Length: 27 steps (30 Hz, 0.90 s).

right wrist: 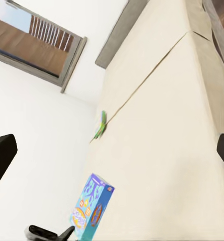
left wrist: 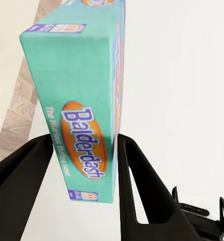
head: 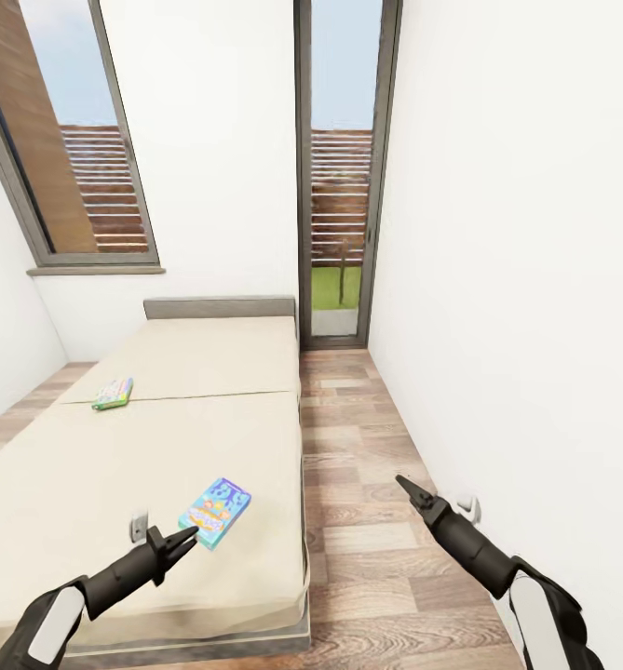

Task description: Put all the toys in the child's room - the three board games (two on the bed and one on the table), the two jigsaw puzzles on the table, and the tennis ball on the table - inside the toy box on the table in the child's room.

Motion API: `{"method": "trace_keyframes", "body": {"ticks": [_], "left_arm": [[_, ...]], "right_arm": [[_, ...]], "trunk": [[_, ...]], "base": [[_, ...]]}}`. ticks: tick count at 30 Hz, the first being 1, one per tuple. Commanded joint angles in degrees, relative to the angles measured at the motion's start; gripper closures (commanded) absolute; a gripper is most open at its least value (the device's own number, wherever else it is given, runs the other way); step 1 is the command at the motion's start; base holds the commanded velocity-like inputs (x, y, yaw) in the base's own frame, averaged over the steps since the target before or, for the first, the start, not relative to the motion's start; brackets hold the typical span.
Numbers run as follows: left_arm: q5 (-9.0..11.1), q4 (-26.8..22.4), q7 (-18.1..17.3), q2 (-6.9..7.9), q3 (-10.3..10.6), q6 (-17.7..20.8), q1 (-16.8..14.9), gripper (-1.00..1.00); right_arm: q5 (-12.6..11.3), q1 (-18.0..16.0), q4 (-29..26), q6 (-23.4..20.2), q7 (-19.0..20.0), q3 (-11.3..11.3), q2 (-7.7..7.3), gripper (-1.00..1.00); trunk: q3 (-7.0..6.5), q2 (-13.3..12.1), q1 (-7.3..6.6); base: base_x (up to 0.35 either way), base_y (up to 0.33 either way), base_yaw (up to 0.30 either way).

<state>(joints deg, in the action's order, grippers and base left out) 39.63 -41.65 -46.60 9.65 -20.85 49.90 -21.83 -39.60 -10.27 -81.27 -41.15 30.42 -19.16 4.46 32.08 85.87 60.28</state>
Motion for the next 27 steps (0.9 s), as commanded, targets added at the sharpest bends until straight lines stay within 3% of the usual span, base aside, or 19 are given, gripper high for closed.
{"method": "trace_keyframes", "body": {"ticks": [1,27], "left_arm": [[-0.1,0.0,-0.5,0.03,-0.1,0.2,0.0,1.0],[-0.1,0.0,-1.9,0.13,0.1,0.1,-0.1,1.0]], "right_arm": [[-0.2,0.3,0.3,-0.4,0.1,-0.2,0.05,-1.0],[-0.5,1.0,2.1,-0.6,0.3,0.0,0.03,-1.0]], "trunk": [[0.05,0.0,0.0],[0.05,0.0,0.0]], "base": [[0.0,0.0,0.0],[0.0,0.0,0.0]]}}
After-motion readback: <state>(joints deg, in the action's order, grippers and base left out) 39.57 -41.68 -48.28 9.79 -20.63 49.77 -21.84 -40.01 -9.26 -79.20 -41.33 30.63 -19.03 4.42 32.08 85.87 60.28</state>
